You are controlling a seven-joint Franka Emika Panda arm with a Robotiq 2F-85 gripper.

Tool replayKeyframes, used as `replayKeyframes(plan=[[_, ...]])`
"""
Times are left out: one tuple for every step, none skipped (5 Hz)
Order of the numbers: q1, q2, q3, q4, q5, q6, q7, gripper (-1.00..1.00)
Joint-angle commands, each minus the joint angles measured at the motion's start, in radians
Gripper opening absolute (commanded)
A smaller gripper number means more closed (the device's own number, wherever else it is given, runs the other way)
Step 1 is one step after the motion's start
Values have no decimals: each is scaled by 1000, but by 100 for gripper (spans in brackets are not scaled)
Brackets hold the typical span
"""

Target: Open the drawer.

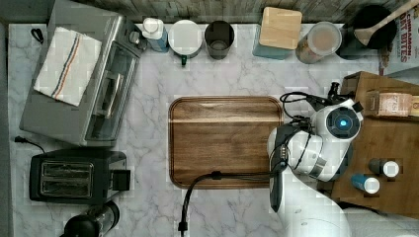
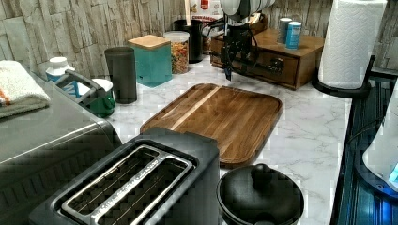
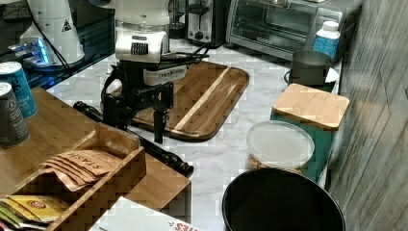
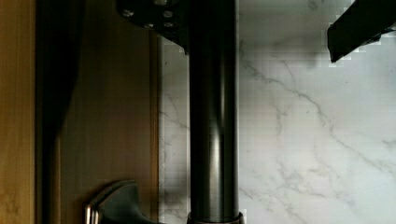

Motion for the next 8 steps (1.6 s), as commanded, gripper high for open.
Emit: replayKeyframes(plan=[[-30, -132, 169, 10, 216, -113, -136, 100], [11, -155, 187, -12, 194, -109, -76, 100], [60, -186, 211, -92, 174, -25, 5, 100], [139, -167, 199, -111, 118, 35, 164, 100], [156, -154, 233, -94, 163, 15, 184, 100], [176, -159, 274, -88, 203, -3, 187, 100], [221, -154, 281, -89, 190, 27, 237, 100], [244, -139, 291, -82, 190, 47, 265, 100]])
